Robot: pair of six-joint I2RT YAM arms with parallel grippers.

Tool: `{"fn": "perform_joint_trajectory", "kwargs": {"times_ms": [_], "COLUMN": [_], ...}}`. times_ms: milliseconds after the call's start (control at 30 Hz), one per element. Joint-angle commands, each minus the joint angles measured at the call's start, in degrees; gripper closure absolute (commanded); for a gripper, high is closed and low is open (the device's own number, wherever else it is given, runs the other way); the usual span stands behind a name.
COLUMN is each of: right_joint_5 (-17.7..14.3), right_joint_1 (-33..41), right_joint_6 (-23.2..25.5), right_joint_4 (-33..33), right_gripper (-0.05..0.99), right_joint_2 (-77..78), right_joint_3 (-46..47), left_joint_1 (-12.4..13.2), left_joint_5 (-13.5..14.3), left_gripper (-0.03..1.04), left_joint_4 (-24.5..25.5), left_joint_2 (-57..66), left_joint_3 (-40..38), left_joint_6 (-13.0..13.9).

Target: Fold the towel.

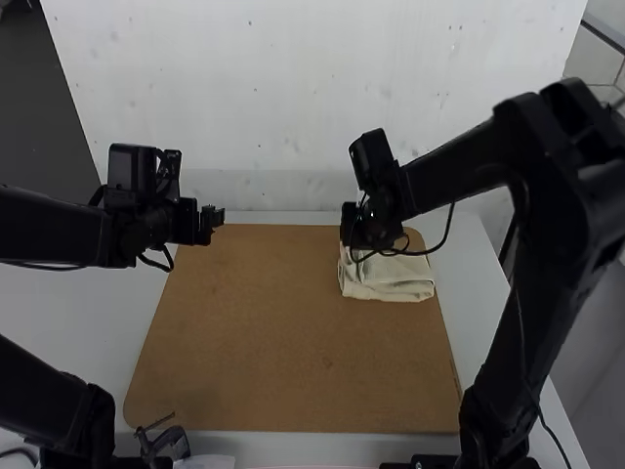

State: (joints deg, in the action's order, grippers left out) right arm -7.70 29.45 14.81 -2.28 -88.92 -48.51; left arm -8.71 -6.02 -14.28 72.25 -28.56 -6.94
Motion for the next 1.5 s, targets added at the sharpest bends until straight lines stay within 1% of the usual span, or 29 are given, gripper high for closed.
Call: {"fn": "perform_joint_trajectory", "kwargs": {"times_ms": [0,33,133,233,367,500,567,1067,1267,1467], "right_joint_5": [1.38,1.46,1.64,1.55,1.38,0.50,-0.03,-1.08,-1.08,-1.00], "right_joint_1": [-1.15,-1.94,-3.52,-3.96,-3.61,-1.42,-0.54,2.19,4.65,3.86], "right_joint_6": [0.13,-0.31,-1.89,-2.85,-2.85,-2.59,-2.50,-2.15,-1.27,-1.36], "right_joint_4": [-0.53,-1.32,-3.60,-3.78,-2.02,-1.50,-1.23,-0.18,0.97,1.32], "right_gripper": [0.90,0.92,0.92,0.92,0.92,0.92,0.92,0.92,0.92,0.92], "right_joint_2": [6.75,7.19,6.84,4.73,1.30,-2.04,-3.45,-11.01,-12.15,-10.66], "right_joint_3": [-0.71,-0.80,-0.62,0.52,1.67,1.93,1.75,-1.23,-2.29,-2.03], "left_joint_1": [-0.43,-0.43,-0.43,-0.43,-0.43,-0.52,-0.43,-0.52,-0.52,-0.61], "left_joint_5": [-0.31,-0.22,-0.22,-0.13,-0.13,-0.13,-0.13,-0.13,-0.13,-0.22], "left_gripper": [0.02,0.02,0.02,0.02,0.02,0.02,0.02,0.02,0.02,0.02], "left_joint_4": [-0.66,-0.66,-0.66,-0.75,-1.62,-1.62,-1.62,-1.62,-1.62,-1.71], "left_joint_2": [-0.35,-0.44,-0.62,-0.53,-0.35,-0.53,-0.79,-1.23,-1.32,-1.32], "left_joint_3": [1.05,1.05,1.05,1.05,1.31,1.31,1.31,1.49,1.49,1.66], "left_joint_6": [-0.27,-0.27,-0.27,-0.27,-0.27,-0.27,-0.27,-0.18,-0.18,-0.18]}}
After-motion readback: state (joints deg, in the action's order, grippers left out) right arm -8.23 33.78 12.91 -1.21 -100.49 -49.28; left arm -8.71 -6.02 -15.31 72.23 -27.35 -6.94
